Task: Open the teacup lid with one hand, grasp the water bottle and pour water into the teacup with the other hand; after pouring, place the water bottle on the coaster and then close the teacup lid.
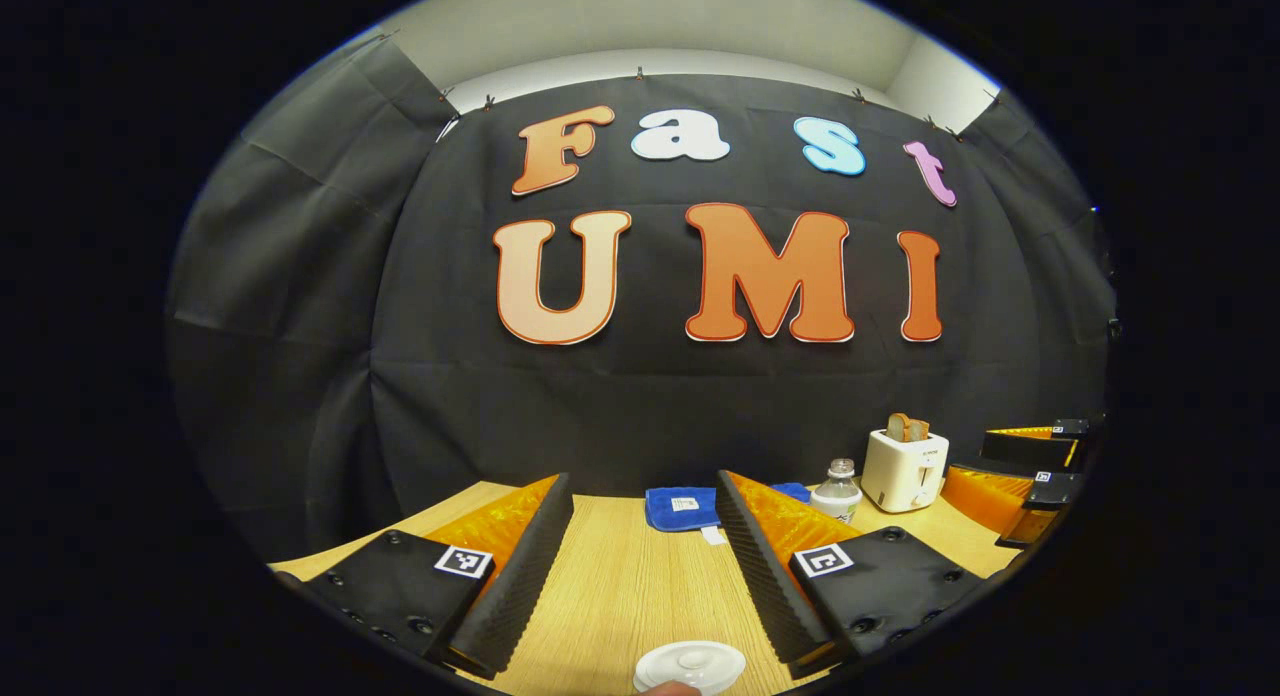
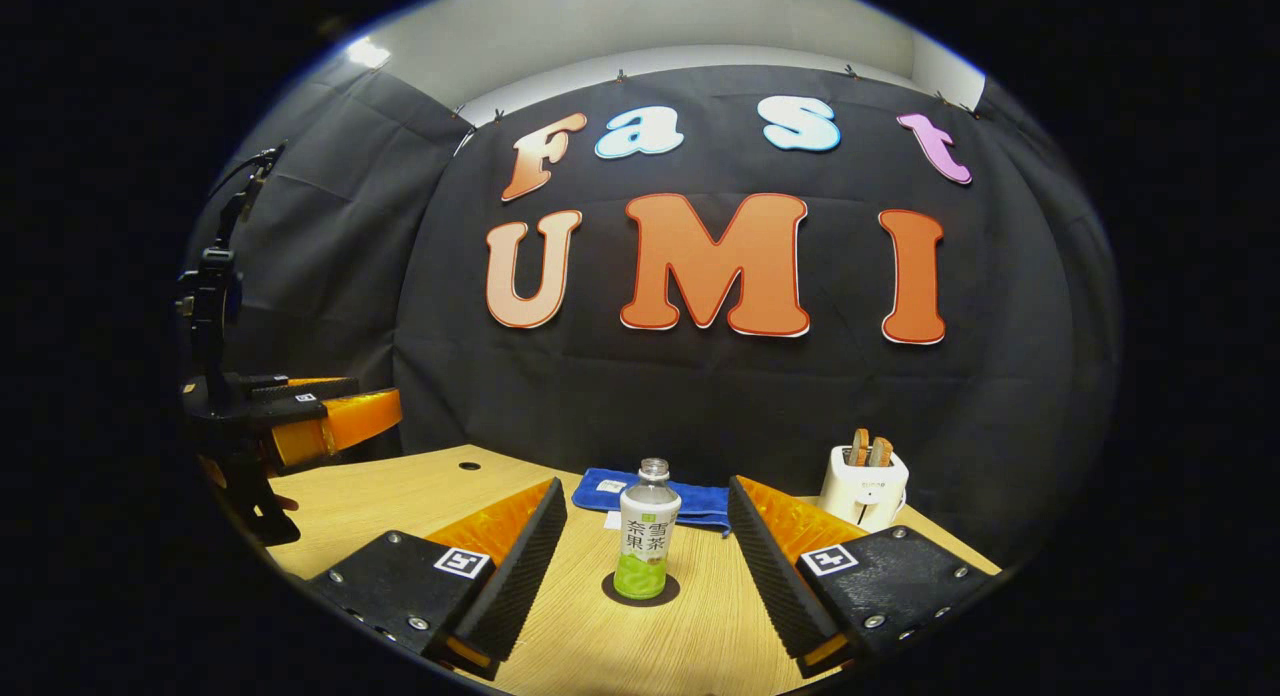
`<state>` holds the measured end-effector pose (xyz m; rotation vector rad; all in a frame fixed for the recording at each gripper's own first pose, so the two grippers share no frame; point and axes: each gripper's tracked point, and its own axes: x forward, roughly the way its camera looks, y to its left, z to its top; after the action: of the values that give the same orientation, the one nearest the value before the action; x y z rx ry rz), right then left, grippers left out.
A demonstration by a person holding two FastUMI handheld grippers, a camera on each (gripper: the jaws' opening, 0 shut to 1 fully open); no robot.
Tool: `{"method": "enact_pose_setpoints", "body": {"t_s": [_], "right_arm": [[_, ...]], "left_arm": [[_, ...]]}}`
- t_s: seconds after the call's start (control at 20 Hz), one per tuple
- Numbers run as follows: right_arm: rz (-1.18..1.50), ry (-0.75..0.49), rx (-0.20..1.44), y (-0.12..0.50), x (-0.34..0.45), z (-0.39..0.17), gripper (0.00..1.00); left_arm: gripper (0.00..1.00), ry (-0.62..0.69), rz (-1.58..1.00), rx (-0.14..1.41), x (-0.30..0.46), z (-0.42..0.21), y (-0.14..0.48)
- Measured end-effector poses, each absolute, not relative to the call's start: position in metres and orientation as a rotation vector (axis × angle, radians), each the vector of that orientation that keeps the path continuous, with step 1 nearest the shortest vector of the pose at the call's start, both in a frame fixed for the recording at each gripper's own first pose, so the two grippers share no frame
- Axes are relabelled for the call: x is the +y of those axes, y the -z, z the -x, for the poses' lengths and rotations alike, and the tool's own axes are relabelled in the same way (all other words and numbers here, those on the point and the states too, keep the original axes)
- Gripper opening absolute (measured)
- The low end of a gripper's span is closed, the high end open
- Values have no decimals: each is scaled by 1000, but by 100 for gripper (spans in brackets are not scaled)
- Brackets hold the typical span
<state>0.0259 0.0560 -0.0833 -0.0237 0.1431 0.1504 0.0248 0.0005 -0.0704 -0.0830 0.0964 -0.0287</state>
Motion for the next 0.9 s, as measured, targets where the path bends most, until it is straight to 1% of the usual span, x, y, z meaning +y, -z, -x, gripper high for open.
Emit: {"method": "enact_pose_setpoints", "body": {"t_s": [0.05,0.15,0.2,0.9], "right_arm": [[23,-149,144,84,56,-26,97],[20,-151,142,84,56,-26,97],[20,-149,143,84,56,-26,97],[6,-162,154,89,56,-27,97]], "left_arm": [[96,29,85,97,0,-24,71],[96,36,83,97,-1,-23,72],[94,35,79,97,0,-23,72],[94,36,84,118,-1,-23,81]]}}
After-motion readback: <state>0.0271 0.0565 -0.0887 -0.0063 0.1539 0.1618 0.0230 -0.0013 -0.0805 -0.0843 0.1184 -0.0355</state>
